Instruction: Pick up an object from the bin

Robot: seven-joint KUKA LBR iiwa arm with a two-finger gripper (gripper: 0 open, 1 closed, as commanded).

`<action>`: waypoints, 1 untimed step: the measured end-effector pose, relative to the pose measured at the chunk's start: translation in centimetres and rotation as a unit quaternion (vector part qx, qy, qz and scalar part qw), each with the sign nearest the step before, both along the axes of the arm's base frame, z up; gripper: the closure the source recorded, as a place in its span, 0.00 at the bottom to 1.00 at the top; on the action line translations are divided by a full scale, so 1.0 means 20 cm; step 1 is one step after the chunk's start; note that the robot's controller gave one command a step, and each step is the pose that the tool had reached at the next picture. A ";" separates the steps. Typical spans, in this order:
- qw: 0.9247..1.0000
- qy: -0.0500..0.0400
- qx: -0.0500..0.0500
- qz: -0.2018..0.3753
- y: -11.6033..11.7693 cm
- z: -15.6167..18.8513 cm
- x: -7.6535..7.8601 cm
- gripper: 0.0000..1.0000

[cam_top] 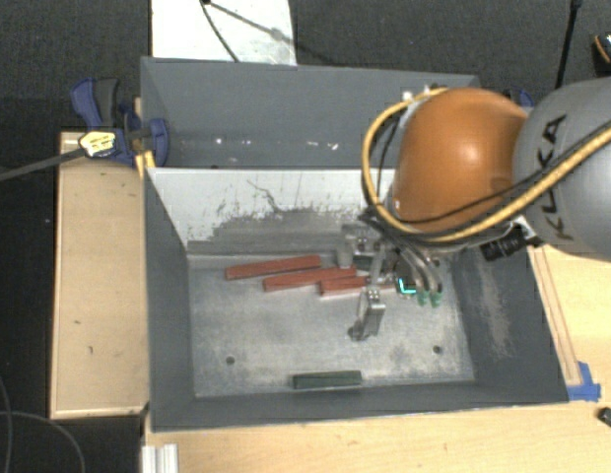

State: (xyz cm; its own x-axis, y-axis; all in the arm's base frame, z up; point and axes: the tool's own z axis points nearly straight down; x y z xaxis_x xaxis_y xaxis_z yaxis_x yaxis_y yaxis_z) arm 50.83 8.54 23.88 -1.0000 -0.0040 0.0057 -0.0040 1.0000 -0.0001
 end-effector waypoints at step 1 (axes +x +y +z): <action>1.000 -0.001 0.000 0.025 -0.10 -0.50 0.30 0.00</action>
Offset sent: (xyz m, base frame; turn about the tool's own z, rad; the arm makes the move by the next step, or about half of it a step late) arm 0.0601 -0.0190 -0.0969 -0.0512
